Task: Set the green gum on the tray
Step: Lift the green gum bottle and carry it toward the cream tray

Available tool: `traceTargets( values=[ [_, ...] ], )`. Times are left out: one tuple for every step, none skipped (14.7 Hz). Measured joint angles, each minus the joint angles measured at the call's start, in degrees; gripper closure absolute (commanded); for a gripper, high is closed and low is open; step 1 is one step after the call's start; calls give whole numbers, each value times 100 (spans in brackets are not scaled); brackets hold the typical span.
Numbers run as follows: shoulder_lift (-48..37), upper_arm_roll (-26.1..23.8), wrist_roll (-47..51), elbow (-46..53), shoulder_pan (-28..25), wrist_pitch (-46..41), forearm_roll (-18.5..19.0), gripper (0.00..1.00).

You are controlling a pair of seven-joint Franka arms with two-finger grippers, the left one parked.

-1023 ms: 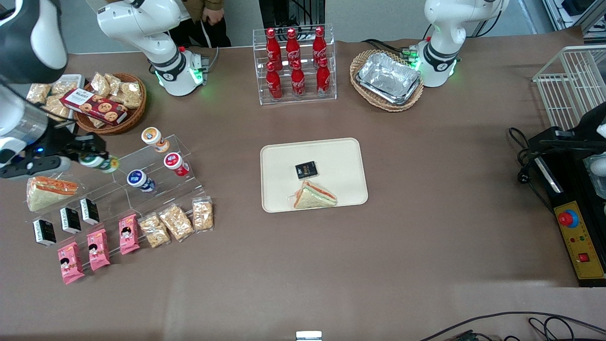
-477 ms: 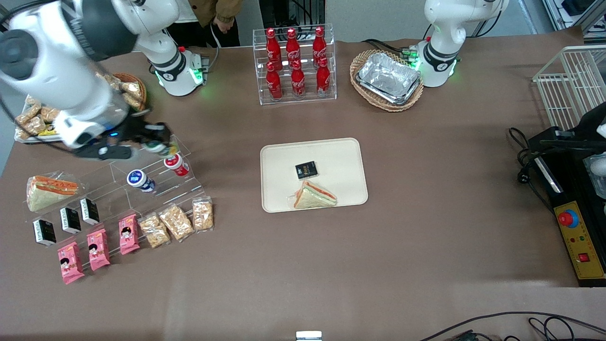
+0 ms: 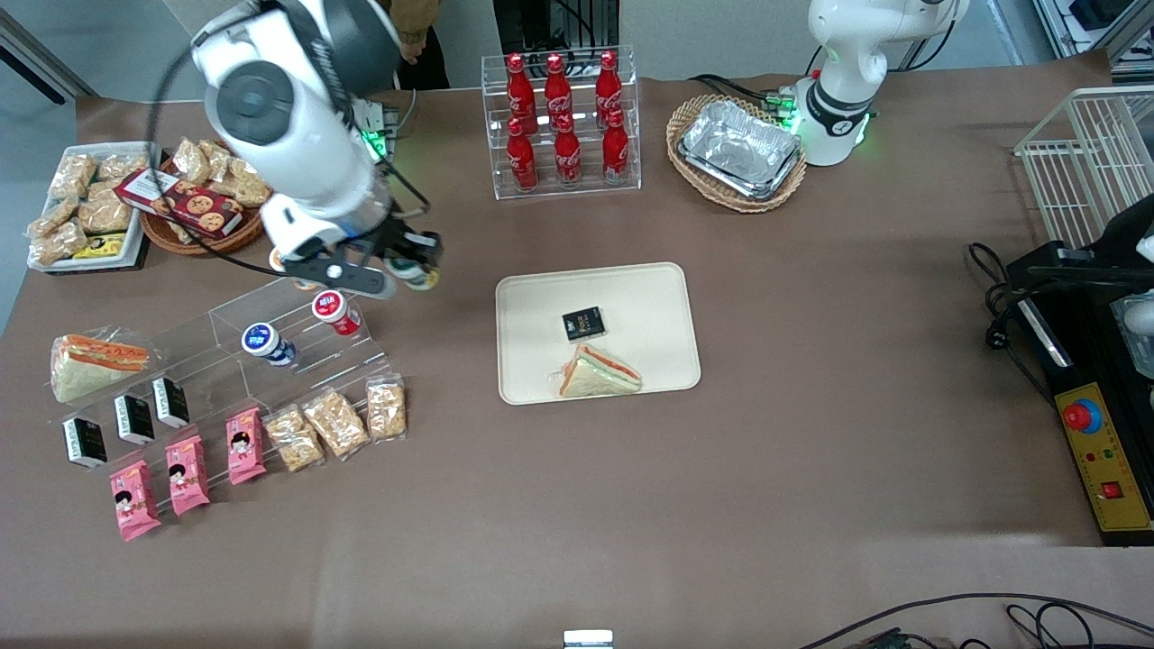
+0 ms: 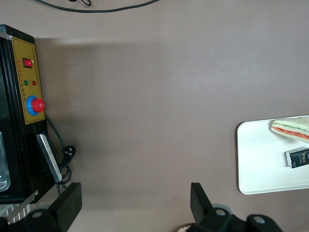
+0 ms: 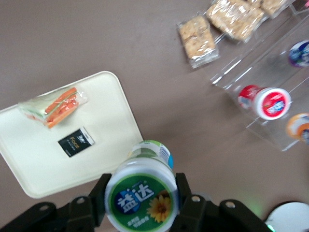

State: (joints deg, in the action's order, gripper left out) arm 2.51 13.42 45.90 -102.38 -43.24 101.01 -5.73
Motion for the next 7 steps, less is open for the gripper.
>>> traceTargets(
  values=[
    [126, 0, 233, -29, -117, 184, -2, 65],
    [234, 0, 448, -97, -226, 412, -4, 65],
    [336, 2, 663, -202, -335, 675, -7, 65],
    [432, 5, 905, -329, -450, 960, -8, 65],
    [532, 4, 1185, -450, -575, 1241, -9, 65],
    [648, 3, 1458, -543, -707, 1488, -9, 65],
    [776, 3, 1680, -605, -829, 1696, -9, 65]
  ],
)
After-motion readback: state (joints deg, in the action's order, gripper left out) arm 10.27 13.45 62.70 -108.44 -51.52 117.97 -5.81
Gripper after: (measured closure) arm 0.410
